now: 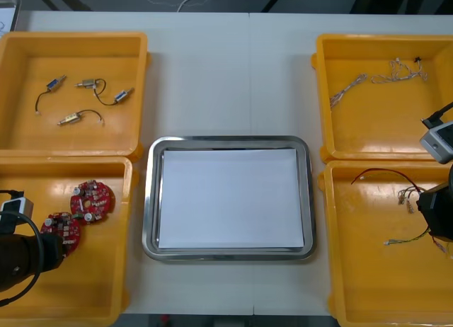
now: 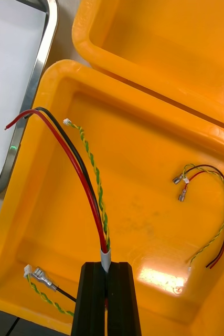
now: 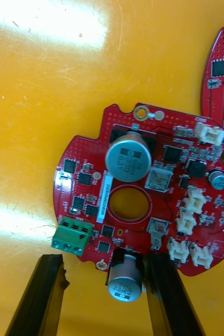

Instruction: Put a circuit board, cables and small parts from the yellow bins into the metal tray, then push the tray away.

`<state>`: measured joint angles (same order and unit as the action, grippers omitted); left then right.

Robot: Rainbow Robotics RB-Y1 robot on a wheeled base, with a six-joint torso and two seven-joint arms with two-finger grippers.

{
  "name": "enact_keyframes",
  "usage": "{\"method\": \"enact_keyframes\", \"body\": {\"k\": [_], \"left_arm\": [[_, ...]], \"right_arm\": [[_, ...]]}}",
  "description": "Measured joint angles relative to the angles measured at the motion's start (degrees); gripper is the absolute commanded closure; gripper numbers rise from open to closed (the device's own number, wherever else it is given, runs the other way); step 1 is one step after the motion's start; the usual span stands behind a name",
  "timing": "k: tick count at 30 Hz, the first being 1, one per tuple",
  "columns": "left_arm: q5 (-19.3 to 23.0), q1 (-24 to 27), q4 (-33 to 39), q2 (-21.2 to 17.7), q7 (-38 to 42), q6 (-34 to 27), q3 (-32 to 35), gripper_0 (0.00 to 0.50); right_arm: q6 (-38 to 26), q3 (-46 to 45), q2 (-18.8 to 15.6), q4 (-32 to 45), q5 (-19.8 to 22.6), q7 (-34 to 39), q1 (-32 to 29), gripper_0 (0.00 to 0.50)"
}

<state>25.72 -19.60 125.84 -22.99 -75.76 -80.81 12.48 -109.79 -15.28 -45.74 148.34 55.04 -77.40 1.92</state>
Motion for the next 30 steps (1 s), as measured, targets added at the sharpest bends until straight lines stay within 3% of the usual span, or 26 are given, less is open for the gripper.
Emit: {"method": "enact_keyframes", "body": {"k": [10,14,20,30], "left_arm": [[0.98,0.06,1.73,-0.18,0.00,-2.70,0.01,0.015],[3.29,0.34,3.59,-0.76,0.00,-5.74,0.44,0.015],[8.48,1.14,5.13,-2.48,0.00,-8.58,3.59,0.016],[9.31,1.67,7.45,-7.27,-0.38,-8.66,5.15,0.012]], "right_arm": [[0.00,0.00,0.00,0.00,-0.01,0.00,0.00,0.500],[0.00,0.00,0.00,0.00,-0.01,0.00,0.01,0.500],[0.00,0.00,0.00,0.00,-0.01,0.00,0.02,0.500],[0.00,0.00,0.00,0.00,-0.01,0.00,0.03,0.500]]}}
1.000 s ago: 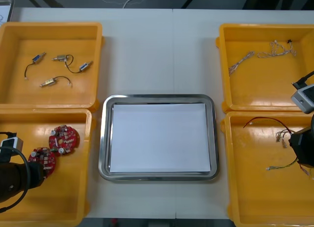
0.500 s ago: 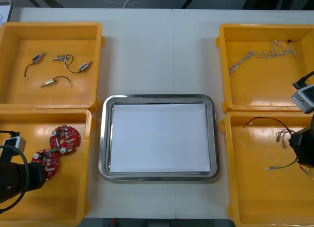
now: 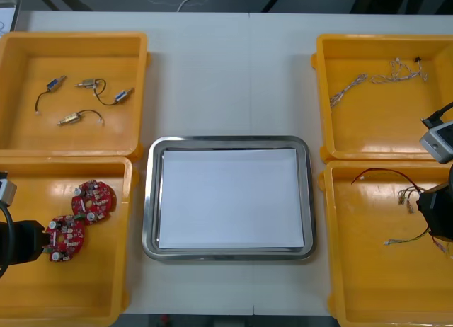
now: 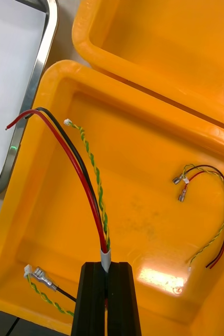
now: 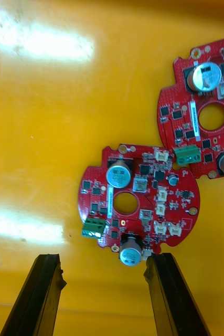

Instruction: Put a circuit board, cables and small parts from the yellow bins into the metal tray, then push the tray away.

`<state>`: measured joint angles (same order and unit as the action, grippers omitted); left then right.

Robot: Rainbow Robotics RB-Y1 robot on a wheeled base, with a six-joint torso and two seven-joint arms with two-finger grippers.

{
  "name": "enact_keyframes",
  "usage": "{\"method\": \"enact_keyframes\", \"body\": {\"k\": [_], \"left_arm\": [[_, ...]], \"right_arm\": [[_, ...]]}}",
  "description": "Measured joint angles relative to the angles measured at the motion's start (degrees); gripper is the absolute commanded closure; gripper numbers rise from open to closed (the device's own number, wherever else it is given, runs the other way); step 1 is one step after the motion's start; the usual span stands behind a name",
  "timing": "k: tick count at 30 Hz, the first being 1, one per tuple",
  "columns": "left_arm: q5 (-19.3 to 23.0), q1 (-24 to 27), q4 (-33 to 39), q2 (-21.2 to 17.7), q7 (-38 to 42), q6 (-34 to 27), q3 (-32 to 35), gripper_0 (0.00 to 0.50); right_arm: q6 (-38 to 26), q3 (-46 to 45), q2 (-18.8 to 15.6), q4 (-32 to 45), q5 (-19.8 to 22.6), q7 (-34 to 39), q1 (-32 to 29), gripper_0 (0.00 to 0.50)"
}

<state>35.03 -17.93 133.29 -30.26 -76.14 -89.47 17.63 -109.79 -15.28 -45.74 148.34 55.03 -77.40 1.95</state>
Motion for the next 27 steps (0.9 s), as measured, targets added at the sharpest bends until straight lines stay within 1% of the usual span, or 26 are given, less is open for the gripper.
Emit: {"method": "enact_keyframes", "body": {"k": [3,5,8,11,14,21,23,27], "left_arm": [[0.05,0.39,0.01,-1.10,-1.13,0.00,0.39,0.014],[0.21,0.58,0.01,-1.82,-3.22,0.01,0.46,0.014],[1.86,0.84,0.01,-3.05,-10.28,0.01,0.61,0.015],[4.04,0.93,0.01,-4.41,-20.00,0.01,0.89,0.013],[4.88,0.94,0.02,-5.51,-26.98,0.01,1.19,0.013],[6.15,1.09,0.00,-6.23,-28.17,0.06,1.50,0.014],[7.99,1.18,-0.16,-6.23,-28.40,0.13,1.52,0.014],[12.98,1.20,-1.72,-6.24,-29.70,1.13,2.27,0.014]], "right_arm": [[0.00,0.00,0.00,0.00,0.00,0.00,0.00,0.500],[0.00,0.00,0.00,0.00,0.00,0.00,0.00,0.500],[0.00,0.00,0.00,0.00,0.00,0.00,0.01,0.500],[0.00,0.00,0.00,0.00,0.00,0.00,0.01,0.500],[0.00,0.00,0.00,0.00,0.00,0.00,0.01,0.500],[0.00,0.00,0.00,0.00,0.00,0.00,0.01,0.500],[0.00,0.00,0.00,0.00,0.00,0.00,0.01,0.500],[0.00,0.00,0.00,0.00,0.00,0.00,0.02,0.500]]}}
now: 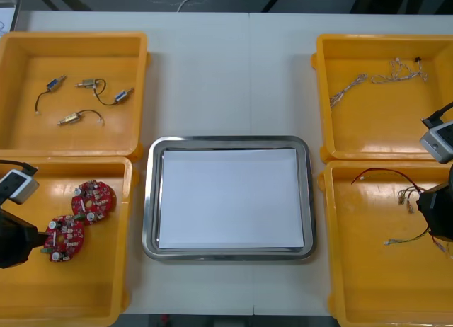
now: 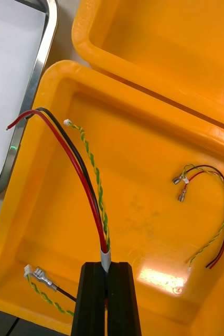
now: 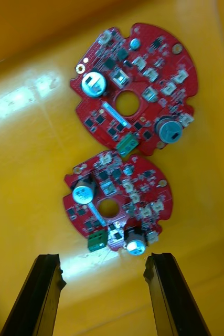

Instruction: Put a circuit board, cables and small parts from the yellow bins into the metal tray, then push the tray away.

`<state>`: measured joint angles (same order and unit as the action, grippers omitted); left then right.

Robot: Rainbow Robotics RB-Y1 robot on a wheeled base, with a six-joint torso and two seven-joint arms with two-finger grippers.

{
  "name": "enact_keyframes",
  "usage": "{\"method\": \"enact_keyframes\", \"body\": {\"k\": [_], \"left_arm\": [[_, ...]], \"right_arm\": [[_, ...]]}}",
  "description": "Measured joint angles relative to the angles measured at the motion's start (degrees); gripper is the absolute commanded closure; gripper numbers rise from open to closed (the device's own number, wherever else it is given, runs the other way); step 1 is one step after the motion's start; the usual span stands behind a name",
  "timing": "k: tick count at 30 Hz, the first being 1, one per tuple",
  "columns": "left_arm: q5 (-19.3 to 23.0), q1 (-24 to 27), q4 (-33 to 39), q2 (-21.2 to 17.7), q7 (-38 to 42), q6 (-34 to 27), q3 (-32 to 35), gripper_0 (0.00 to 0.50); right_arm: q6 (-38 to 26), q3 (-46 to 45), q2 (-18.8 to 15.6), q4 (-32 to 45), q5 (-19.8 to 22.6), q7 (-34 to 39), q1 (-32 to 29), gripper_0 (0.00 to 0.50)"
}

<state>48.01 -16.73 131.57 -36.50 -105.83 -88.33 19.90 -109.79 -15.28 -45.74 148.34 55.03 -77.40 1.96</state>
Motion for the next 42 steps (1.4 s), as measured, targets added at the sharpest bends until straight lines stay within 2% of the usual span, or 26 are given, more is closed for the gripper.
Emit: {"method": "enact_keyframes", "body": {"k": [3,11,20,23,31,36,42], "left_arm": [[1.90,0.18,-1.20,0.00,-3.99,0.62,0.88,0.012],[3.57,0.63,-1.84,-0.05,-24.78,0.48,1.04,0.015],[5.45,0.93,-1.96,-2.65,-26.63,-2.00,3.65,0.012],[5.96,0.93,-2.81,-3.36,-29.86,-2.13,4.84,0.013],[7.09,1.13,-7.05,-4.05,-51.03,-1.97,5.78,0.012],[6.73,1.13,-7.69,-4.05,-51.93,-0.29,5.58,0.014],[4.07,0.97,-7.99,-4.06,-51.93,4.61,3.40,0.012]], "right_arm": [[0.00,0.00,0.00,0.00,0.00,0.00,0.00,0.500],[0.00,0.00,0.00,0.00,-0.01,0.00,0.01,0.500],[0.00,0.00,0.00,0.00,-0.01,0.00,0.01,0.500],[0.00,0.00,0.00,0.00,-0.01,0.00,0.01,0.500],[0.00,0.00,0.00,0.00,-0.01,0.00,0.01,0.500],[0.00,0.00,0.00,0.00,-0.01,0.00,0.01,0.500],[0.00,0.00,0.00,0.00,-0.01,0.00,0.02,0.500]]}}
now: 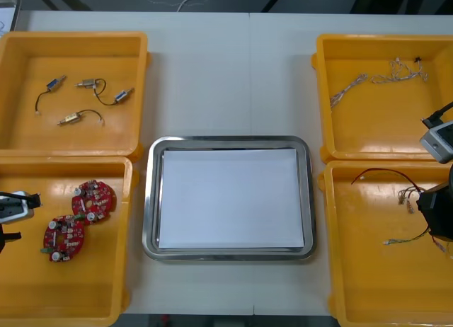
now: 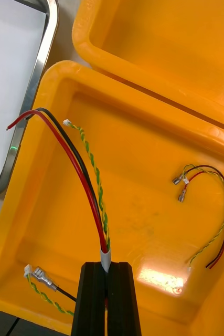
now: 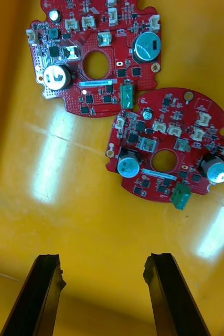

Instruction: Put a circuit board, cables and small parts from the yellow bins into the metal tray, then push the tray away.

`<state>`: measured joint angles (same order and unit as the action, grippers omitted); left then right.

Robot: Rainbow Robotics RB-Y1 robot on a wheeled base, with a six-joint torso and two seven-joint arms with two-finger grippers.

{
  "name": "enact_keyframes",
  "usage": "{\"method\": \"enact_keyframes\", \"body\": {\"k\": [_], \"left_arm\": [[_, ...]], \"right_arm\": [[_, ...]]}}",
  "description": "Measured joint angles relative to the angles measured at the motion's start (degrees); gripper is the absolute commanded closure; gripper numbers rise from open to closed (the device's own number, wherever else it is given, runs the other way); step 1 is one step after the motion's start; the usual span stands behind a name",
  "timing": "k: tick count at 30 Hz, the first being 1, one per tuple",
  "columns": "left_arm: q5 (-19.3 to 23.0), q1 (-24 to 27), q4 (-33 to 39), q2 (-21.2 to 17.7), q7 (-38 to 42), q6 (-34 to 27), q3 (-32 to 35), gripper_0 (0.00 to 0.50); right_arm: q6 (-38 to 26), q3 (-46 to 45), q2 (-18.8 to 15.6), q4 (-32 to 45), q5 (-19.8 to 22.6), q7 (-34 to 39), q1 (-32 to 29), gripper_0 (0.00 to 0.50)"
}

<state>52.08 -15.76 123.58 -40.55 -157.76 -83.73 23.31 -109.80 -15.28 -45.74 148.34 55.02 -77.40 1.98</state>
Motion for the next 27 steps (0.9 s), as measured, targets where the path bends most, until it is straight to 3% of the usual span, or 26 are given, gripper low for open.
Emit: {"method": "enact_keyframes", "body": {"k": [10,19,27], "left_arm": [[-3.46,-2.06,-0.03,0.00,0.00,5.41,-3.92,0.015],[-4.45,-5.75,-0.40,0.00,0.00,8.38,-4.56,0.017],[-4.96,-6.13,-3.13,0.00,0.00,10.44,-6.72,0.026]], "right_arm": [[0.00,0.00,0.00,0.00,0.00,0.00,0.00,0.500],[0.00,0.00,0.00,0.00,0.00,0.00,0.01,0.500],[0.00,0.00,0.00,0.00,0.00,0.00,0.02,0.500]]}}
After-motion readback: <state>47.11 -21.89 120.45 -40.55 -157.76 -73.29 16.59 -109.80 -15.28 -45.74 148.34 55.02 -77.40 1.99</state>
